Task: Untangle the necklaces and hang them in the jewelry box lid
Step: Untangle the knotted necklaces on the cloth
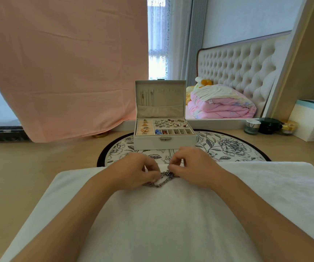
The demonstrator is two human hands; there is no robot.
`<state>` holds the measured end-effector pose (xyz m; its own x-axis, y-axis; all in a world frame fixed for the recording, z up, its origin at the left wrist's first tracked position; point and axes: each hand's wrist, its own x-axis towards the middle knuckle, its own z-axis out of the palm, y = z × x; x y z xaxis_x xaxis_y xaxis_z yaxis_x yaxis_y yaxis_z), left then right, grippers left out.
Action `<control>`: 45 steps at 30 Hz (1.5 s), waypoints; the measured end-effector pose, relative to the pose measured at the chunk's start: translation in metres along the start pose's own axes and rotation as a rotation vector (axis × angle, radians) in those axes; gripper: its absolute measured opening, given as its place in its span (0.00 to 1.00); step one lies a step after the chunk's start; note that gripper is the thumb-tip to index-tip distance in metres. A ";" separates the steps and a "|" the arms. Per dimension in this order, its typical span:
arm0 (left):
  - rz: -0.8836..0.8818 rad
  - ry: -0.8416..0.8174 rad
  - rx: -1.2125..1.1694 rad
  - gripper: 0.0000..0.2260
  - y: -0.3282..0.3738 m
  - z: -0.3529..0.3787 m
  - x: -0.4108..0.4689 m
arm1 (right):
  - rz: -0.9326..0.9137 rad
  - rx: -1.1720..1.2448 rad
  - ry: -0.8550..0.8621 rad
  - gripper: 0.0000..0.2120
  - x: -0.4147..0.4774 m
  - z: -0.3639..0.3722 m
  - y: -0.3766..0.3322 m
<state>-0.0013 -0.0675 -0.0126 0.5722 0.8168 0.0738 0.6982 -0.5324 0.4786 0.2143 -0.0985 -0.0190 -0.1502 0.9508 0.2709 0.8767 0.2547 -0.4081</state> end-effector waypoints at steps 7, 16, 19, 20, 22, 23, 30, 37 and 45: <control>0.027 0.085 0.136 0.09 -0.014 0.012 0.012 | 0.001 -0.329 -0.060 0.16 0.018 0.015 -0.023; 0.011 0.171 0.017 0.04 -0.014 0.014 0.015 | -0.018 -0.279 -0.004 0.08 0.014 0.014 -0.025; -0.011 0.205 -0.250 0.05 -0.008 0.013 0.010 | 0.094 -0.065 0.024 0.07 0.016 0.005 -0.020; -0.008 0.216 -0.301 0.06 -0.006 0.012 0.009 | 0.122 -0.021 0.028 0.06 0.016 0.002 -0.017; 0.003 0.232 -0.348 0.07 -0.004 0.011 0.007 | 0.148 -0.036 0.045 0.06 0.017 -0.004 -0.009; 0.011 0.234 -0.348 0.07 -0.003 0.010 0.007 | 0.155 -0.035 0.064 0.07 0.016 -0.006 -0.005; 0.017 0.171 -0.218 0.07 -0.005 0.009 0.005 | 0.380 1.012 0.203 0.08 0.018 -0.014 -0.004; -0.045 0.147 0.033 0.05 -0.006 0.012 0.008 | 0.367 1.097 0.097 0.09 0.018 -0.008 -0.004; 0.045 0.180 -0.225 0.03 0.014 0.040 0.019 | 0.074 1.121 -0.081 0.13 0.012 -0.016 -0.016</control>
<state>0.0360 -0.0684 -0.0397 0.5007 0.8305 0.2441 0.5493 -0.5228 0.6519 0.2057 -0.0944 0.0050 -0.1800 0.9683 0.1732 -0.0154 0.1733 -0.9847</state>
